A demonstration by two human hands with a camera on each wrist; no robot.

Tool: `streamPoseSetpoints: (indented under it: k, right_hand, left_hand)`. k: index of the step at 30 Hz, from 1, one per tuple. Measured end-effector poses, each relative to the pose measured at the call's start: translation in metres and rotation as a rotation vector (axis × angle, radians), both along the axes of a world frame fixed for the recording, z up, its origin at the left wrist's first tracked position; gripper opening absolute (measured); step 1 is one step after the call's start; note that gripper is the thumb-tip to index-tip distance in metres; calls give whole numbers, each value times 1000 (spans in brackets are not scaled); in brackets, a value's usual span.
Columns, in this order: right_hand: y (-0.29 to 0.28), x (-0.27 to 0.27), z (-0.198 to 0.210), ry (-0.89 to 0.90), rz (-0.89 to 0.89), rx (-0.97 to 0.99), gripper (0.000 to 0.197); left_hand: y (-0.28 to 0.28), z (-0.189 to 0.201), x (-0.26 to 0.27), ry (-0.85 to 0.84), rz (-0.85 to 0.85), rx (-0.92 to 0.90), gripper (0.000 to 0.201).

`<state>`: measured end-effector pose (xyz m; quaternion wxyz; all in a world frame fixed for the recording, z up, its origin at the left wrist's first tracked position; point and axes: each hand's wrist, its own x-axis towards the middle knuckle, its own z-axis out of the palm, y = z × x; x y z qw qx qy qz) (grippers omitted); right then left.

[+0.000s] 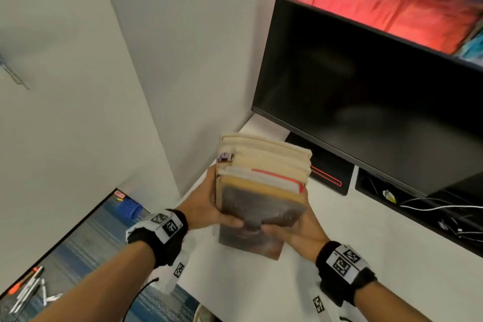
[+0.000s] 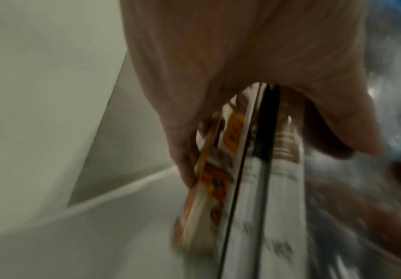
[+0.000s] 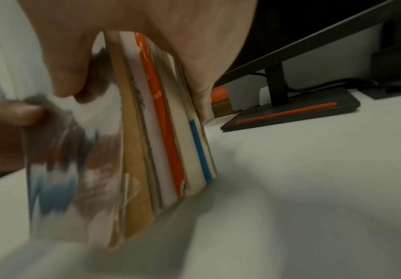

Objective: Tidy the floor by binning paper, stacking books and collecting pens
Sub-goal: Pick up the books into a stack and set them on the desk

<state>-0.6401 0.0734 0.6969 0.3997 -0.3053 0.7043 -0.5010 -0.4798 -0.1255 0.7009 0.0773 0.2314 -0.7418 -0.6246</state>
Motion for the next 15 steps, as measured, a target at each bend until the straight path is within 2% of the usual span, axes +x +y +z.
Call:
streamPoseSetpoints:
  k: [2,4,8,11,13,15]
  right_hand:
    - [-13,-2,14,-36,-26,-41,95]
    - [-25,-4,17,-119,-79,-43,85]
    - [-48,-2,7,-390,-160,10,73]
    - [-61,9,-1,-517,-174,77,57]
    - [-66,14,-6,-539,-194,114,54]
    - [-71,15,-7,-552,-216,128,45]
  left_hand:
    - [-15,17,-13,-60,-50,25,106]
    - [-29,36,-25,-125,-105,28,86]
    - [-51,45,-39,-273,-165,54,52]
    - [-57,35,-39,-376,-172,52,50]
    - [-59,26,-38,-415,-192,51,45]
    - [-62,17,-36,-443,-187,58,49]
